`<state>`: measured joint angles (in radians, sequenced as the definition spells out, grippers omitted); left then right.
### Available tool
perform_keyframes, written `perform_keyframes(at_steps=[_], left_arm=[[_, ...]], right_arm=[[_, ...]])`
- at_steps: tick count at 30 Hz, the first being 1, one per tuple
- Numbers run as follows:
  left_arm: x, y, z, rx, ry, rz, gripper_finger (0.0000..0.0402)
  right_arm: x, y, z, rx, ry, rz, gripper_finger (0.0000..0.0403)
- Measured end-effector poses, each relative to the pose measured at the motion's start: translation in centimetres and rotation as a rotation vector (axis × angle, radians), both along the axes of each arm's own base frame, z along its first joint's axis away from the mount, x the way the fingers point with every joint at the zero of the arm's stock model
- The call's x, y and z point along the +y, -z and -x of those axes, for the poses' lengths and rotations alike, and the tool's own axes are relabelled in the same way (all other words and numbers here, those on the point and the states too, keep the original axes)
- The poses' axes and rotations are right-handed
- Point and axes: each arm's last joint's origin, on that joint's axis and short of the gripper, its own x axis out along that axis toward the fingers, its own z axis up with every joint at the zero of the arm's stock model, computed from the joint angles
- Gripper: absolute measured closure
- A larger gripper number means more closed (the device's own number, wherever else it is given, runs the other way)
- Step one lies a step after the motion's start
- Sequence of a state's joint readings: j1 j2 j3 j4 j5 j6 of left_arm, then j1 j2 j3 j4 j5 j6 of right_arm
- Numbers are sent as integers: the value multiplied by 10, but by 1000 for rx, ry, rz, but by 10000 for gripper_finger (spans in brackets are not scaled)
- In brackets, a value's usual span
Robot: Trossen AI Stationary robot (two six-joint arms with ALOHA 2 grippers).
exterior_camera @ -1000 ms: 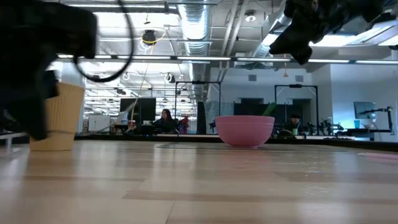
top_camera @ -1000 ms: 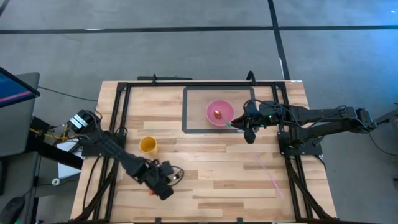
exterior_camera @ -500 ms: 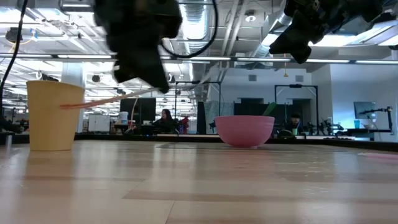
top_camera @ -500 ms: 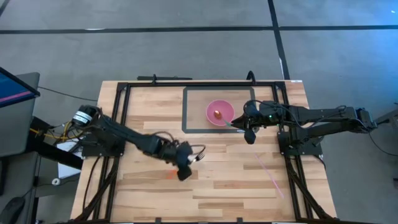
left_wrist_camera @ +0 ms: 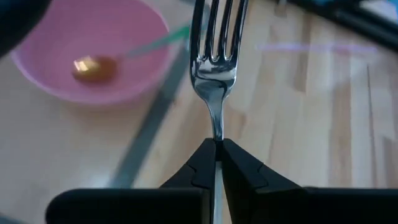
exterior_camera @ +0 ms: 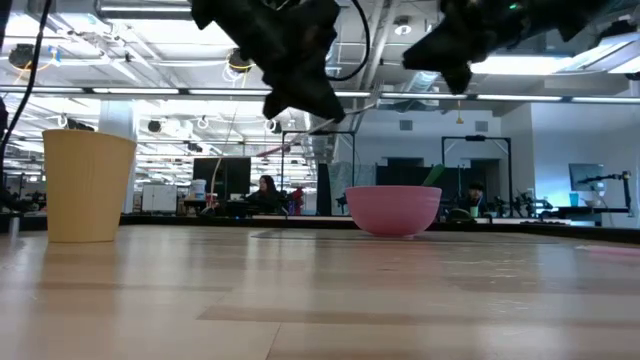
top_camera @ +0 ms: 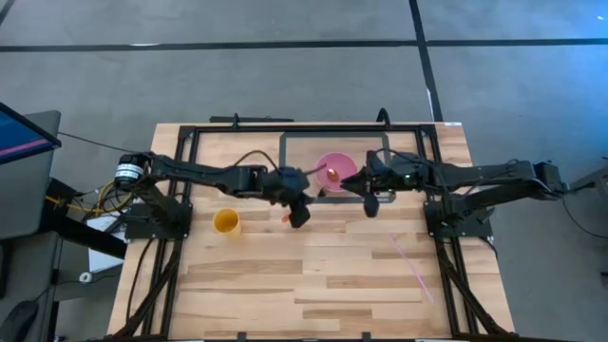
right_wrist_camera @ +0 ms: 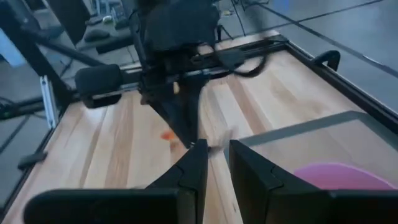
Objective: Pick & Place Utensil
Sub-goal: Put the orange fork into the pink bowl
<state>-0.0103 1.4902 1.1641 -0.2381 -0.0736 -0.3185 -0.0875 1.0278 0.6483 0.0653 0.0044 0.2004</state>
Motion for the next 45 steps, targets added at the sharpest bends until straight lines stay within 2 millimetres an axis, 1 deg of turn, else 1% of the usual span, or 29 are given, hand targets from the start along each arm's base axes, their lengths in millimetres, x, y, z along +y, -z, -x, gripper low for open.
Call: perform_keyframes(at_steps=[3, 6, 10, 15, 20, 27, 31, 35, 39, 41, 45], left_arm=[[12, -4, -2, -43, -24, -20, 385], [19, -4, -2, -44, -55, -28, 385], [22, -5, -2, -47, -76, -56, 385], [24, -5, -2, -45, -100, -79, 385], [24, -4, -2, -39, -77, -122, 385], [24, -5, -2, -43, -74, -124, 384], [23, -4, -2, -34, -85, -138, 384], [23, -5, -2, -40, -92, -144, 385], [24, -5, -1, -38, -105, -151, 385], [24, -5, -1, -38, -113, -158, 385], [20, -6, -2, -45, -104, -160, 385]], right_arm=[[-4, 6, -15, -39, 23, -29, 343], [-12, 11, -24, -65, 64, -69, 343], [-22, 20, -30, -44, 142, -91, 343], [-28, 26, -34, -31, 164, -91, 343], [-31, 25, -36, -62, 173, -88, 343], [-33, 25, -35, -57, 179, -92, 343], [-28, 27, -33, -20, 130, -108, 343], [-21, 28, -31, 19, 120, -136, 343], [-21, 29, -30, 27, 122, -139, 343], [-22, 28, -30, 22, 147, -140, 343], [-30, 29, -28, 23, 292, -107, 343]])
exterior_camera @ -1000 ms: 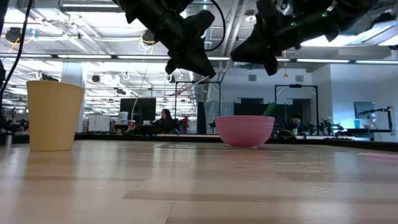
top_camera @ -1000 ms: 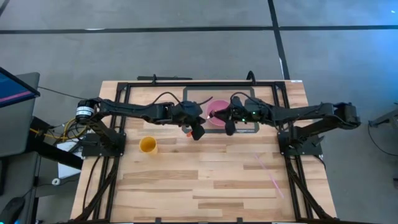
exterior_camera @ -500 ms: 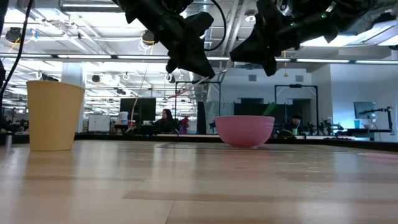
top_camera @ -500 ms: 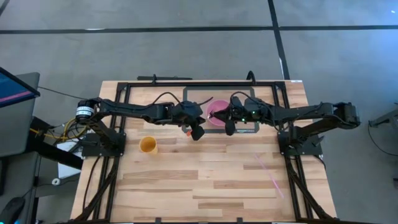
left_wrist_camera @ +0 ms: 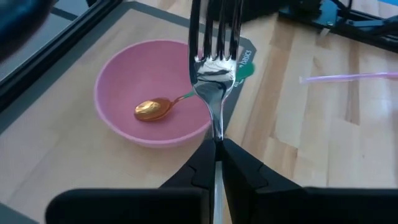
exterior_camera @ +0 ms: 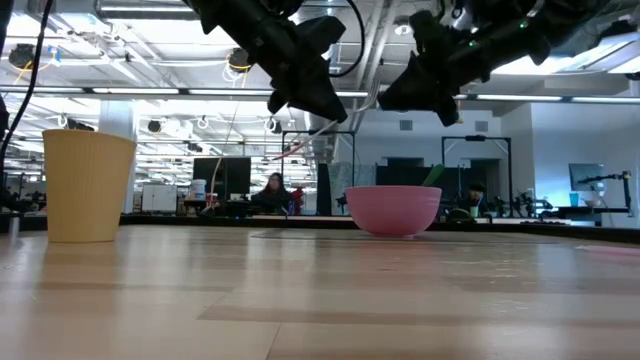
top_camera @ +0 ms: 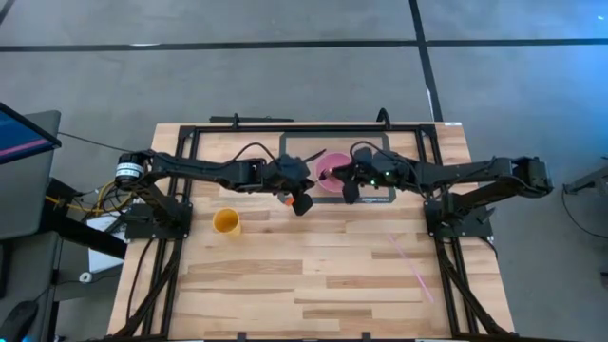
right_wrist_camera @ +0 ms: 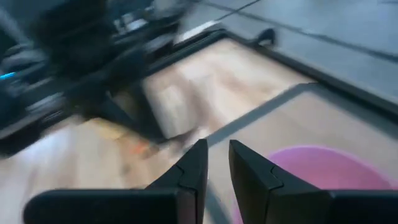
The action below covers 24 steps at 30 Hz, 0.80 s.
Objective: Pick & Place Utensil
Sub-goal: Put the orange fork into the pink bowl
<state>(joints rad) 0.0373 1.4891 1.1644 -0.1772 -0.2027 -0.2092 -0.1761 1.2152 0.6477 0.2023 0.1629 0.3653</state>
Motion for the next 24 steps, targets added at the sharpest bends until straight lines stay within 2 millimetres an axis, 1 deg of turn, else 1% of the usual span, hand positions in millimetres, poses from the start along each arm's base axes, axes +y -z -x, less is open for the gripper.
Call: perform_keyframes(at_steps=[2, 4, 6, 9, 13, 16, 24], left_arm=[[-2, 0, 0, -1, 2, -4, 385], [-4, 0, 0, 0, -3, -9, 385], [-4, 0, 0, -1, -21, -16, 385], [-3, 0, 0, -1, -45, -30, 385], [-2, -1, 0, -11, -67, -40, 385], [-2, -1, 0, -13, -71, -41, 385], [-1, -2, 0, -15, -84, -47, 385]], right_arm=[[-4, -2, 0, -18, 5, 0, 343], [-5, -4, -1, -52, -41, -16, 343], [-3, -6, -2, -73, -88, -28, 343], [0, -6, -3, -74, -110, -32, 343], [3, -2, -2, -30, -103, -36, 343], [2, 1, 0, 6, -54, -25, 343], [5, -7, -3, -76, -81, -10, 343]])
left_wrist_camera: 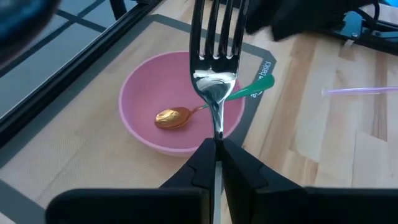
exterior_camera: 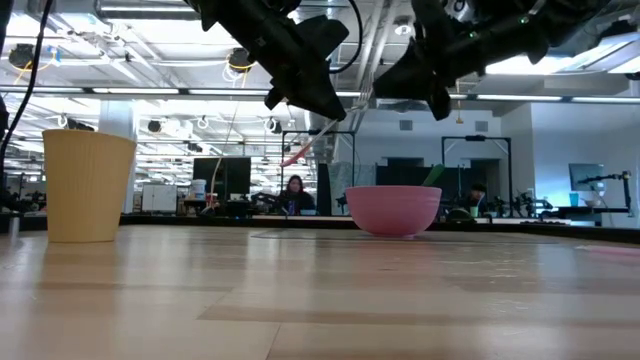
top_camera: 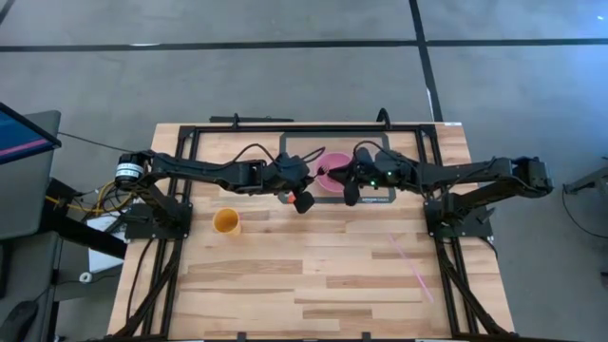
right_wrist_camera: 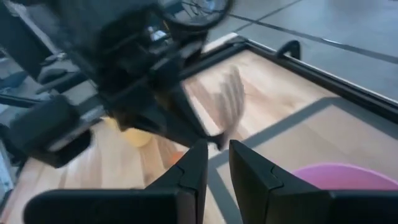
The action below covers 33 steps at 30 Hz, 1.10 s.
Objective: Pick & Place Utensil
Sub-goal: Put the orange fork into the pink bowl
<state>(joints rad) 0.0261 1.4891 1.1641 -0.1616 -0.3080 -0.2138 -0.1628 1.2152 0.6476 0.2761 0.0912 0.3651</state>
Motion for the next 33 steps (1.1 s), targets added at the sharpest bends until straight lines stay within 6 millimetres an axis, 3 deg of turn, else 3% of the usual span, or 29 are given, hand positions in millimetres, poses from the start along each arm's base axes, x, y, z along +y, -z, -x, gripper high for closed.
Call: perform_keyframes(at_steps=[33], left_arm=[[-1, -2, -2, -34, 17, 20, 385]], right_arm=[[-12, -7, 0, -63, 20, 65, 356]])
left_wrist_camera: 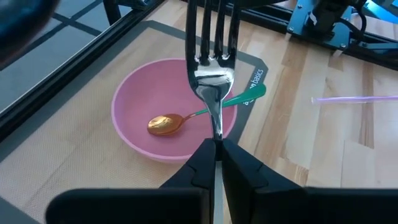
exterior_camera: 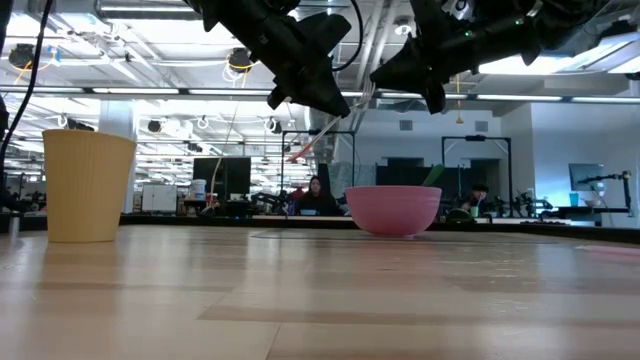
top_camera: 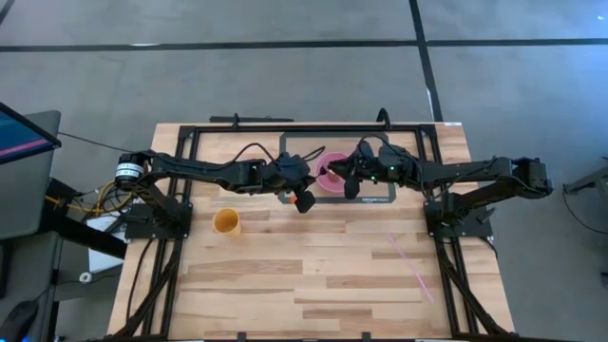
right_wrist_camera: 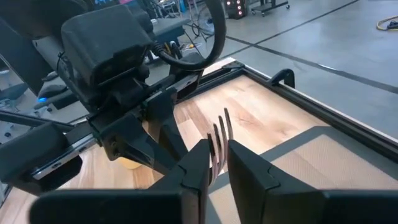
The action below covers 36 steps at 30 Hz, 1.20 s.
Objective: Pick & Place Utensil
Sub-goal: Put the orange fork into the pink bowl
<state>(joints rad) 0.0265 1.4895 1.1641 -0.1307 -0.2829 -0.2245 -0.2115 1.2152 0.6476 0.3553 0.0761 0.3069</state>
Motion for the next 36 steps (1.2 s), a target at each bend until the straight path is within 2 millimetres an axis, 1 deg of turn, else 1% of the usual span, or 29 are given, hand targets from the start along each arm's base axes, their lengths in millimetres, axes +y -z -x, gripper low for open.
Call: perform_keyframes(at_steps=[3, 5, 8, 14, 22, 28, 36], left_arm=[[0, 0, 0, 0, 2, 2, 385], [0, 0, 0, -1, 14, 9, 385], [-1, 0, 0, 0, 20, 13, 385], [-1, 1, 0, 3, 18, 12, 385], [0, 2, 0, 14, 13, 3, 385], [0, 2, 0, 13, 13, 3, 385], [-1, 2, 0, -29, -14, 138, 388]], right_arm=[[0, 0, 0, 2, 2, 4, 388], [0, 0, 0, 10, 0, 19, 396], [0, 1, 0, 11, 0, 19, 390], [-1, 4, 1, 37, 27, -7, 398], [-1, 13, 5, 137, 65, -50, 399], [-2, 15, 6, 155, 72, -63, 401], [-2, 16, 6, 161, 75, -79, 401]])
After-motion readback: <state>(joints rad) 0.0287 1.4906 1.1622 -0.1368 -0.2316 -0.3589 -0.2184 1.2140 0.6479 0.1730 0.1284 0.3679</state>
